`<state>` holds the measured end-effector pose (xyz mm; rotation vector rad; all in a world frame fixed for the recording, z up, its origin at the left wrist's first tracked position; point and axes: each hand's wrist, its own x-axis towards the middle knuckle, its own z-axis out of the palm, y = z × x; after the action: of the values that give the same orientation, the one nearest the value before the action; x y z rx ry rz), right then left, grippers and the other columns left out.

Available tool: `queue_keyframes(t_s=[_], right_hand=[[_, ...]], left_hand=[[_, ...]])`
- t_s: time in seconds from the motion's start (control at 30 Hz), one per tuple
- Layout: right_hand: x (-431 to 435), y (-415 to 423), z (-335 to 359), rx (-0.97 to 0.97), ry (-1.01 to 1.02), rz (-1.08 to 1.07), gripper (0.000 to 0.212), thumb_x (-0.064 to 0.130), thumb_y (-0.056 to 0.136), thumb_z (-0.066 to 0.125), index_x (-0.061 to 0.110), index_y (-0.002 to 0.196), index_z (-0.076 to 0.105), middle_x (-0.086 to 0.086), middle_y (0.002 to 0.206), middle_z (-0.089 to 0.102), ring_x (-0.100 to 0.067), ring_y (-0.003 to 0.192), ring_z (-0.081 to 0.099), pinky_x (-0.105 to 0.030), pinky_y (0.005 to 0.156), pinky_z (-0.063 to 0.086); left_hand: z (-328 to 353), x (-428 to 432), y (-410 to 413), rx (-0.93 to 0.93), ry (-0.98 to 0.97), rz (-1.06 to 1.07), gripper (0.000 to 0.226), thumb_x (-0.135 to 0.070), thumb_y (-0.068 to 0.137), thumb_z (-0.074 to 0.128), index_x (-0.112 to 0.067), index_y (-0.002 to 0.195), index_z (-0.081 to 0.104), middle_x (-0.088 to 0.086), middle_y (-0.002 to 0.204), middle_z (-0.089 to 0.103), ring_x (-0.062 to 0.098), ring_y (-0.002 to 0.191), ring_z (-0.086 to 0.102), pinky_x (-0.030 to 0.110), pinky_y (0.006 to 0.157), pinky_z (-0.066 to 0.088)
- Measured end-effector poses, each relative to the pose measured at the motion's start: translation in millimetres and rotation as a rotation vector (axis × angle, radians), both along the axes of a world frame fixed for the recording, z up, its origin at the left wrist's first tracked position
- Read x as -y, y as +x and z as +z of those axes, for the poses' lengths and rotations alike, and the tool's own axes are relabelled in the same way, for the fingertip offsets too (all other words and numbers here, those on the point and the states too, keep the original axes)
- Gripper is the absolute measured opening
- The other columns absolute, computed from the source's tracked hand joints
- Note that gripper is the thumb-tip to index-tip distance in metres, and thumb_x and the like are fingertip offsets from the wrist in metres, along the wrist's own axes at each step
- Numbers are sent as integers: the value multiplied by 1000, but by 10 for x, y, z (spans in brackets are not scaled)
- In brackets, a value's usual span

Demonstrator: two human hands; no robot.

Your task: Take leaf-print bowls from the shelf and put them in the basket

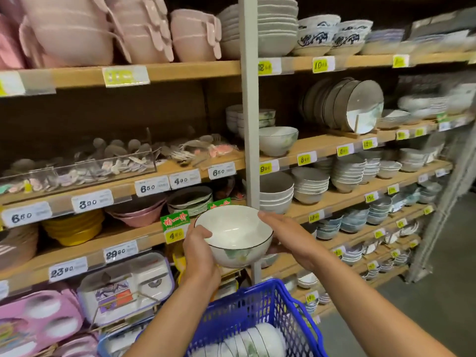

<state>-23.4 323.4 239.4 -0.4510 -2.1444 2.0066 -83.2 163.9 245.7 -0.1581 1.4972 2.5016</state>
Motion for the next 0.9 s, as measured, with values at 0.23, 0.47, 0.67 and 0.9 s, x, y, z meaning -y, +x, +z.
queue_keyframes(t_s=[0.23,0.47,0.67,0.9], right_hand=[[-714,459,314,-129,-244,-246,33,44,96,46,21,101,70,3,90,74,-8,77,69,-17,52,46],[-1612,957,536,-202,-253,-371,40,40,92,47,7,101,69,-14,95,73,-19,84,61,-32,73,41],[-2280,1112,666,-243,-342,-447,33,31,88,53,22,59,64,2,58,64,-16,53,62,-23,48,43],[-2855,902,800,-266,-405,-471,33,27,86,55,21,58,69,1,64,69,-19,61,64,-28,58,44]], left_hand=[[399,-979,525,23,19,-150,29,-8,79,39,-13,97,61,17,101,65,36,87,58,40,75,49],[572,-1913,932,4,47,-237,32,-11,76,43,-13,100,65,10,86,72,34,81,63,38,72,51],[690,-2596,1097,-2,57,-301,27,-14,77,44,-15,94,64,13,93,71,34,84,62,46,84,49],[799,-3149,858,-28,117,-358,32,-11,78,45,-13,105,65,9,92,74,30,86,66,33,60,55]])
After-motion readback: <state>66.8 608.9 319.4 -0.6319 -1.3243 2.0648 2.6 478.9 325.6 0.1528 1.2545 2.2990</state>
